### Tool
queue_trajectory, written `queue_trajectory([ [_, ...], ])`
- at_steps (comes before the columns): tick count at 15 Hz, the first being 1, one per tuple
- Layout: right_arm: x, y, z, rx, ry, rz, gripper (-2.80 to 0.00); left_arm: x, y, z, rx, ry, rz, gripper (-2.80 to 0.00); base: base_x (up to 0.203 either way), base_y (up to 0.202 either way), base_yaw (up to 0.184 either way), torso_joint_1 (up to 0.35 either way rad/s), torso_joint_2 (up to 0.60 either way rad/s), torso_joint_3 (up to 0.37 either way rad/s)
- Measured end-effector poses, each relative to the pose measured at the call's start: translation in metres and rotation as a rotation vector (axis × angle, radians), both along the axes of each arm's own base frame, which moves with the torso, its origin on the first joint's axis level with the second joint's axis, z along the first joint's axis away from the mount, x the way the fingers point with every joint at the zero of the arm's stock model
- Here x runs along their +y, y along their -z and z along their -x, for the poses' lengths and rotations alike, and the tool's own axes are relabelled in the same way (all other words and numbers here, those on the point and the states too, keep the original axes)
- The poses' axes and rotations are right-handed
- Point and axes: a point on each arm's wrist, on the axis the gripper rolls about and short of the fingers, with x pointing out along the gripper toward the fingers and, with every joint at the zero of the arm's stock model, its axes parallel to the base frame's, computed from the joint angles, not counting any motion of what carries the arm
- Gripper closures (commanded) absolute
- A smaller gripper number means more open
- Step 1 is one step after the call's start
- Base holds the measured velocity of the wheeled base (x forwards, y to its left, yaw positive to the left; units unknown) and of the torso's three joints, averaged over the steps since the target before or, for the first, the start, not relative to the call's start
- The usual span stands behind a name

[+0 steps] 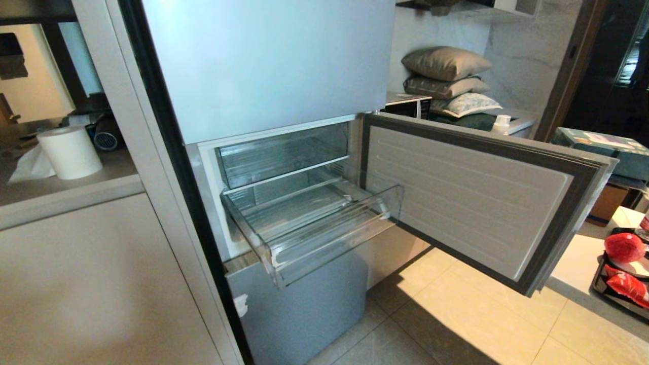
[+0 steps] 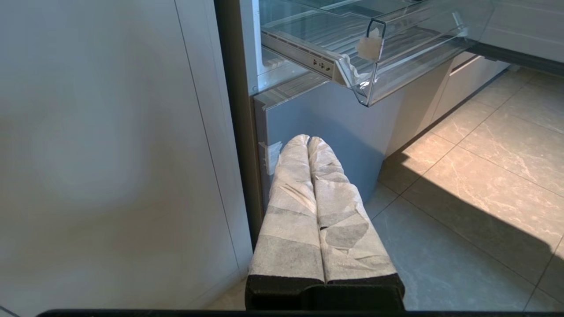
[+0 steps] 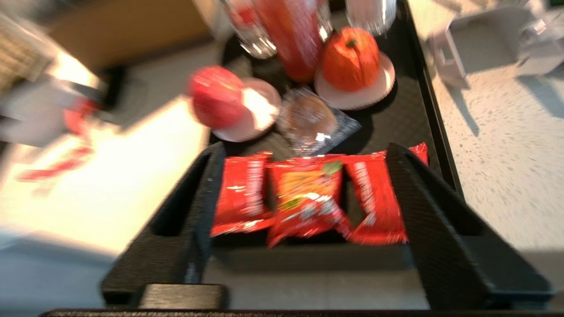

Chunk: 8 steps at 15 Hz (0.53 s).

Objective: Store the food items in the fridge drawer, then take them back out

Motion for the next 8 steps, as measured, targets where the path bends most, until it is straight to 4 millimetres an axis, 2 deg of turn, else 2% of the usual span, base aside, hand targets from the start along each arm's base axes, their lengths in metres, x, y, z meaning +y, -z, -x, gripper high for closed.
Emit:
queue_trajectory([
  [5, -0.074, 0.045, -0.044, 0.131, -0.044, 0.043, -2.8, 0.0, 0.0, 0.0, 0.0, 0.0, 0.0, 0.0, 0.0, 0.0, 0.0, 0.0, 0.0, 0.0],
  [8, -0.106, 0.073, -0.062, 0.207, -0.075, 0.095, -2.8, 0.0, 0.0, 0.0, 0.0, 0.0, 0.0, 0.0, 0.0, 0.0, 0.0, 0.0, 0.0, 0.0],
])
